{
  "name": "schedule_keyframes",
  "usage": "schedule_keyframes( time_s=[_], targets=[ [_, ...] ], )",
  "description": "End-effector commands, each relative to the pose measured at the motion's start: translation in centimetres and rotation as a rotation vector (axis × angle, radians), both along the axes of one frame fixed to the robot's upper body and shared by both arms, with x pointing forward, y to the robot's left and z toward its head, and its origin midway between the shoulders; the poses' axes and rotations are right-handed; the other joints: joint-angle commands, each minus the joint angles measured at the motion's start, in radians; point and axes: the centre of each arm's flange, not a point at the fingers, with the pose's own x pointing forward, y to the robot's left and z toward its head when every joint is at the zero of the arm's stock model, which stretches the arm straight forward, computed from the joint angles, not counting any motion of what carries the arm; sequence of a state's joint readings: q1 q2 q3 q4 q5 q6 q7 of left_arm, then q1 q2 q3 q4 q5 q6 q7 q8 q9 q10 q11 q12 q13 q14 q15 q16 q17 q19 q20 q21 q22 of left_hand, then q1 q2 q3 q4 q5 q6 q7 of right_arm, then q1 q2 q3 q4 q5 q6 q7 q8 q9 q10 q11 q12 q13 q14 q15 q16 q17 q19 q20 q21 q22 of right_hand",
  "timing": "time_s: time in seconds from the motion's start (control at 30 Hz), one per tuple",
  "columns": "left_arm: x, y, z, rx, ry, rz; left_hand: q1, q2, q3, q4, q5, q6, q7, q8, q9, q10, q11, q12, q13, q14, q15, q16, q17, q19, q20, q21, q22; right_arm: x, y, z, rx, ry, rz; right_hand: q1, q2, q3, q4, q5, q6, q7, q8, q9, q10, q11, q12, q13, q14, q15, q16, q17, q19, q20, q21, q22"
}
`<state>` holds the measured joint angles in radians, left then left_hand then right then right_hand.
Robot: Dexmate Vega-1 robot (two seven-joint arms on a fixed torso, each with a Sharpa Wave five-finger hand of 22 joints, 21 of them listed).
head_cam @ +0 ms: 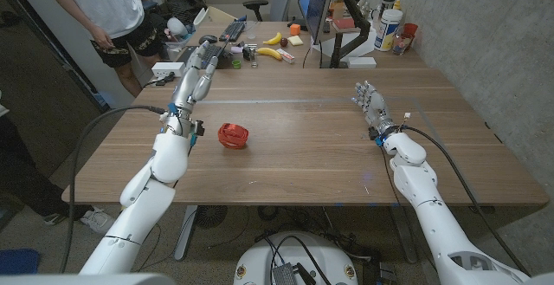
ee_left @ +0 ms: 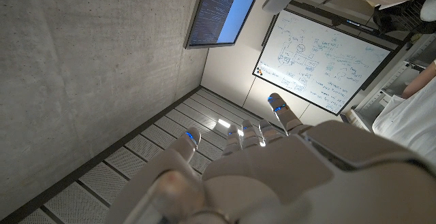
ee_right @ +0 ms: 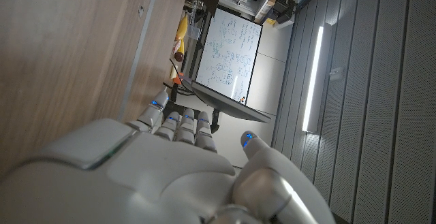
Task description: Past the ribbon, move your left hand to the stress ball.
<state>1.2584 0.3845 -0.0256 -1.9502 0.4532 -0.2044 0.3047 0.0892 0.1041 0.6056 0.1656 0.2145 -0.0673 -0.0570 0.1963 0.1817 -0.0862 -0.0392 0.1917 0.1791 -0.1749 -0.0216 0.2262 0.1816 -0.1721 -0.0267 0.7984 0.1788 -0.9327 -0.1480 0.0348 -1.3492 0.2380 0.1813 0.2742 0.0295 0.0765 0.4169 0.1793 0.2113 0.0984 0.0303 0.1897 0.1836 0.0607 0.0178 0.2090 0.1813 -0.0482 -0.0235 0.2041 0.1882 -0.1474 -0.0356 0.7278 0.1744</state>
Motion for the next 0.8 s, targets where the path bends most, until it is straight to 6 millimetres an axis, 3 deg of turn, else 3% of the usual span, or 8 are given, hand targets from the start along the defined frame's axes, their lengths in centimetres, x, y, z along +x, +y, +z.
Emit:
schedule_keyframes(
  time_s=[0.03,0.8],
  targets=[
    [-0.9,0.5,-0.2,0.011,-0.018,0.013,0.01,0.058,0.006,0.0,-0.004,0.009,-0.006,0.005,0.003,0.005,0.003,0.006,0.004,-0.021,-0.008,-0.005,0.002,-0.15,0.01,-0.001,0.003,0.1,0.7,0.2,-0.007,-0.002,0.004,-0.009,0.108,0.004,-0.001,0.007,0.006,0.001,0.003,0.003,0.005,0.002,0.003,0.004,-0.002,-0.006,0.005,0.005,0.007,-0.061,-0.001,0.004],
    [-2.5,0.0,-0.2,0.083,-0.046,0.064,0.021,0.057,0.014,-0.004,-0.005,0.032,-0.024,0.007,0.003,0.021,-0.005,0.007,0.004,-0.012,-0.011,-0.009,0.0,-0.153,0.012,-0.008,0.003,-0.1,0.4,0.0,-0.01,-0.002,-0.003,-0.01,0.107,0.004,-0.001,0.007,0.007,0.001,0.003,0.004,0.005,0.001,0.003,0.004,-0.002,-0.006,0.004,0.006,0.007,-0.06,-0.006,0.004]
  ],
)
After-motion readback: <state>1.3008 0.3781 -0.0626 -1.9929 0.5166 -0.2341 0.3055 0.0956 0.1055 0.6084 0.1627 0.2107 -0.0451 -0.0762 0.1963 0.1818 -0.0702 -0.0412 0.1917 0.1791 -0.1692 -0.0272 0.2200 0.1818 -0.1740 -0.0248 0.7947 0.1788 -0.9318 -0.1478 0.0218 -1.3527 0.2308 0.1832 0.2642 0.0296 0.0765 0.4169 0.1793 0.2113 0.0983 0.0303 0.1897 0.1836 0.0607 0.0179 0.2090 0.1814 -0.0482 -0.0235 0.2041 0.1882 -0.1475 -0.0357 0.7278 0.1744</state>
